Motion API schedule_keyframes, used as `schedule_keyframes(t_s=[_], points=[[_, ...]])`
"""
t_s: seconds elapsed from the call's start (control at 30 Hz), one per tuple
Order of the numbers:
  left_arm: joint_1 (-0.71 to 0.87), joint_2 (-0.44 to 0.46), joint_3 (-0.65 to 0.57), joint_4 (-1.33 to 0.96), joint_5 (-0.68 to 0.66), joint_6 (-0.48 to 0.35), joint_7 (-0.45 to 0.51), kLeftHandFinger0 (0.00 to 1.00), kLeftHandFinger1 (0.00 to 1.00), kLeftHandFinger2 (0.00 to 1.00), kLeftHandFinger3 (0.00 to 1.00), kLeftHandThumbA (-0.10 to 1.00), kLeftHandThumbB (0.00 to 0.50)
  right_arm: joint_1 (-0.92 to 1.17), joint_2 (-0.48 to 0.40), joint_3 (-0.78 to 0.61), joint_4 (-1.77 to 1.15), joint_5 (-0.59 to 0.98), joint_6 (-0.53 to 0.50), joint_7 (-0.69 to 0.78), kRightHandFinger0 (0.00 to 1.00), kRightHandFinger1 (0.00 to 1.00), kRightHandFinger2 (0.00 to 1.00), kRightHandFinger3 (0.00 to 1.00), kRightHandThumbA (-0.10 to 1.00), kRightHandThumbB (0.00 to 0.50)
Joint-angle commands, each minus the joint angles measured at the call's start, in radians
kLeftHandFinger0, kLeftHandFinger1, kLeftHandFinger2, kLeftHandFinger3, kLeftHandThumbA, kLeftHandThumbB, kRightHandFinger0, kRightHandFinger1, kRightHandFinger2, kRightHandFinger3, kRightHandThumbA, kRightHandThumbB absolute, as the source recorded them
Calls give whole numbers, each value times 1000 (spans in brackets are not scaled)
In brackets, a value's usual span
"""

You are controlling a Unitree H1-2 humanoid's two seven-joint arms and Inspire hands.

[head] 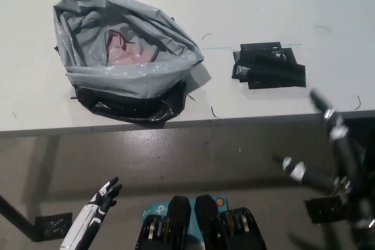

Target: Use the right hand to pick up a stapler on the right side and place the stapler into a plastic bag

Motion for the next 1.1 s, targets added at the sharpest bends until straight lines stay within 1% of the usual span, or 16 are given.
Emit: schedule_keyframes(t_s=[0.0, 0.07, 0.1, 0.2, 0.3, 0.33, 0.37, 0.4, 0.47, 0.53, 0.6, 0.77, 0.83, 0.9, 1.0, 1.07], points=[[-10, 12, 10, -20, 0, -45, -15, 1000, 1000, 1000, 1000, 1000, 233, -258, -131, -29, -136, -49, 309, 141, 1000, 1000, 1000, 1000, 998, 299], [-7, 13, 9, -27, -5, -39, -18, 1000, 1000, 1000, 1000, 1000, 232, -340, -169, -11, -106, -32, 384, 184, 1000, 1000, 1000, 1000, 985, 308], [-6, 13, 9, -29, -5, -39, -18, 1000, 1000, 1000, 1000, 1000, 230, -403, -193, 3, -65, -12, 427, 217, 1000, 1000, 1000, 1000, 948, 299], [-11, 14, 9, -25, -1, -44, -17, 1000, 1000, 1000, 1000, 1000, 227, -553, -234, 55, 52, -19, 542, 291, 1000, 1000, 1000, 1000, 906, 320], [-13, 15, 8, -27, 2, -34, -17, 1000, 1000, 1000, 1000, 1000, 238, -677, -251, 114, 228, -44, 542, 342, 1000, 1000, 1000, 1000, 895, 342], [-14, 14, 8, -27, 2, -34, -17, 1000, 1000, 1000, 1000, 1000, 240, -693, -253, 124, 251, -44, 540, 345, 1000, 1000, 1000, 1000, 893, 345], [-14, 13, 8, -27, 2, -34, -16, 1000, 1000, 1000, 1000, 1000, 243, -719, -253, 139, 302, -51, 520, 351, 1000, 1000, 1000, 1000, 885, 328], [-13, 13, 8, -26, 5, -35, -14, 1000, 1000, 1000, 1000, 1000, 246, -754, -251, 161, 372, -62, 509, 359, 1000, 1000, 1000, 1000, 883, 334], [-13, 13, 8, -23, 4, -39, -14, 1000, 1000, 1000, 1000, 1000, 241, -816, -238, 197, 494, -78, 491, 364, 1000, 1000, 1000, 1000, 878, 330], [-14, 14, 9, -17, -1, -49, -17, 1000, 1000, 1000, 1000, 1000, 225, -852, -226, 217, 572, -84, 480, 365, 1000, 1000, 1000, 1000, 856, 347], [-13, 14, 7, -19, -3, -45, -20, 1000, 1000, 1000, 1000, 1000, 227, -906, -211, 251, 689, -106, 457, 359, 1000, 1000, 1000, 1000, 847, 366], [-15, 17, 7, -19, -2, -44, -21, 1000, 1000, 1000, 1000, 1000, 232, -973, -178, 299, 861, -112, 418, 346, 1000, 1000, 1000, 1000, 829, 367], [-13, 15, 9, -19, -6, -38, -22, 1000, 1000, 1000, 1000, 1000, 237, -995, -165, 322, 910, -126, 419, 348, 1000, 1000, 1000, 1000, 831, 380], [-10, 16, 7, -26, 1, -32, -20, 1000, 1000, 1000, 1000, 1000, 246, -1030, -149, 359, 996, -148, 387, 352, 1000, 1000, 1000, 1000, 892, 394], [-14, 12, 6, -22, 3, -34, -22, 1000, 1000, 1000, 1000, 1000, 246, -1059, -135, 400, 1071, -177, 378, 351, 1000, 1000, 1000, 1000, 911, 397], [-14, 12, 4, -24, 7, -36, -22, 1000, 1000, 1000, 1000, 1000, 242, -1068, -125, 420, 1105, -186, 371, 349, 1000, 1000, 1000, 1000, 920, 383]])
